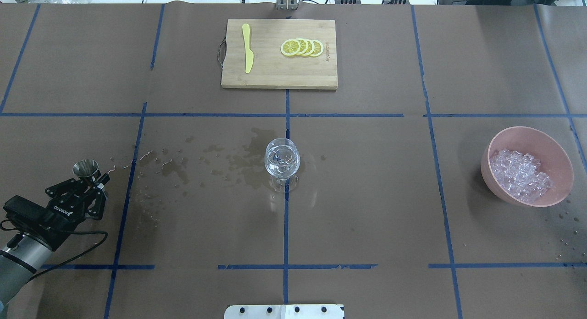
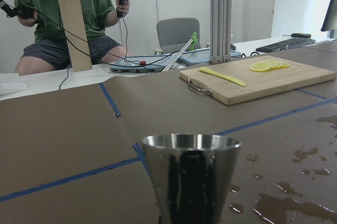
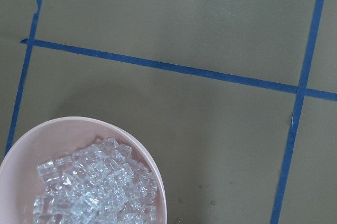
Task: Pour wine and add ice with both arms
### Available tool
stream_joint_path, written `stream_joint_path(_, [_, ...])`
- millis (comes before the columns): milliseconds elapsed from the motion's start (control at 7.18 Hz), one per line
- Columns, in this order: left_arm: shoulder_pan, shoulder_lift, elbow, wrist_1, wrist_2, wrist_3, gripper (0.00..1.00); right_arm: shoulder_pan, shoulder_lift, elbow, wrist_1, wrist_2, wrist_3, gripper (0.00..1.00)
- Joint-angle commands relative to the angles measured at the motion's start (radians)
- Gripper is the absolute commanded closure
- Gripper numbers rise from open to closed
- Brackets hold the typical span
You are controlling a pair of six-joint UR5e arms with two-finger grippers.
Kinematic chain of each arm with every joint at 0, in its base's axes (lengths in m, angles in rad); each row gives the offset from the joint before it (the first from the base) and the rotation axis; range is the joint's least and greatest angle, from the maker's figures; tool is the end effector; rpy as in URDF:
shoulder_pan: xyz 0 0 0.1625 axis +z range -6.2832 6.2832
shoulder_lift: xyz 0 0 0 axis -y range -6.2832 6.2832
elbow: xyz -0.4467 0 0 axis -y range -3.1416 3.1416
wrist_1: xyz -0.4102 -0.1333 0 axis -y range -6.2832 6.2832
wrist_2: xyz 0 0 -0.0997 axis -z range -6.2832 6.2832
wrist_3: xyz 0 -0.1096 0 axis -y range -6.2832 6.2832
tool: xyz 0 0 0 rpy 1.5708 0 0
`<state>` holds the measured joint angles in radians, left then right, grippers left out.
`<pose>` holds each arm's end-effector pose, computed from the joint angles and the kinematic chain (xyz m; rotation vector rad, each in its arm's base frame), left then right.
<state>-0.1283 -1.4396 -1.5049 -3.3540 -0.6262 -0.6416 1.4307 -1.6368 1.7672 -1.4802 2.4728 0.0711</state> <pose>0.3748 -0.2723 0.5850 1.3260 0.8611 -0.1222 -0.0215 -0.4912 0.5993 0.1100 -0.9156 -0.1637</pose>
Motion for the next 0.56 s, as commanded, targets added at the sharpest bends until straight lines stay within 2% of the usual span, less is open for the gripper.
stream_joint_path(0, [0.001,0.001,-0.003,-0.004,0.013,0.0,1.0,0.001,0.0,0.0,0.0,0.0,0.001,0.0])
stream_joint_path(418, [-0.001,0.005,0.0,-0.012,0.019,0.006,0.98,0.001,0.0,0.0,0.0,0.0,0.001,0.0])
